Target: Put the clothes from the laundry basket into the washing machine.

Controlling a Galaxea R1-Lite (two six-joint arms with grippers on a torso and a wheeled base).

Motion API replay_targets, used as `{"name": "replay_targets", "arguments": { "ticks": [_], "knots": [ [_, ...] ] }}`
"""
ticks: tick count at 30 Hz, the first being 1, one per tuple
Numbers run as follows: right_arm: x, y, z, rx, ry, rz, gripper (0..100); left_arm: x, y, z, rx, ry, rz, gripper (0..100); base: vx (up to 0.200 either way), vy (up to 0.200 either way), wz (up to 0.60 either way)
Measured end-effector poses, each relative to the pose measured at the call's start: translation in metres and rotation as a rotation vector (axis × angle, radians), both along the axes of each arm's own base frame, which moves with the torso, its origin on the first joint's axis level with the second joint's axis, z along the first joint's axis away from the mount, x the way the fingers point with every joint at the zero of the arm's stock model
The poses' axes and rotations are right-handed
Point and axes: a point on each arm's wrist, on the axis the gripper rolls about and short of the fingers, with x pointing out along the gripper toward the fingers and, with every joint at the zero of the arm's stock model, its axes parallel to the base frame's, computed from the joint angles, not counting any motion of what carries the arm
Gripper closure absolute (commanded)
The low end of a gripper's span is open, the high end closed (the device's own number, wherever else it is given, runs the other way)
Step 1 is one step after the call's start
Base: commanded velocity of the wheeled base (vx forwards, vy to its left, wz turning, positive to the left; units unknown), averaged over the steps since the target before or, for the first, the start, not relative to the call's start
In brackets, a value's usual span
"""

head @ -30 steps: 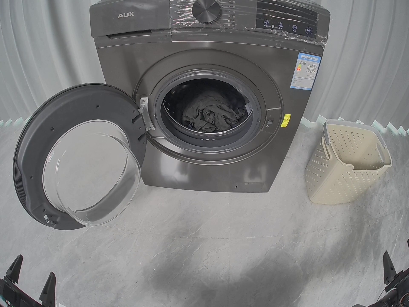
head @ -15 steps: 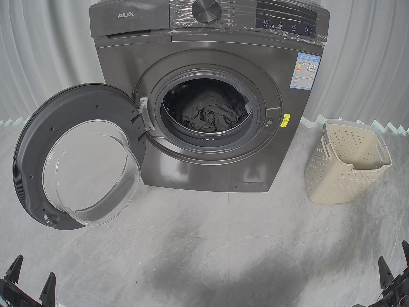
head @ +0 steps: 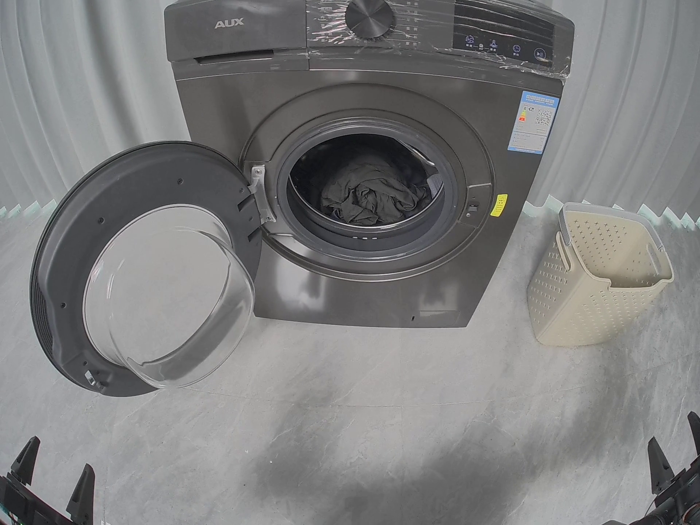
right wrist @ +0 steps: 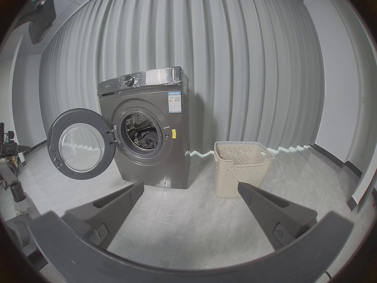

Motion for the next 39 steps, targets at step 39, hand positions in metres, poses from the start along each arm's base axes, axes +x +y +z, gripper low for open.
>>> {"name": "replay_targets", "arguments": {
  "ticks": [39],
  "knots": [
    [0.0002,0.0001,0.0002,-0.004,0.000,0.002,0,0.0002,0.0001,0.0001,-0.004,0.002,0.003,0,0.000,0.046,0.00]
  ]
}}
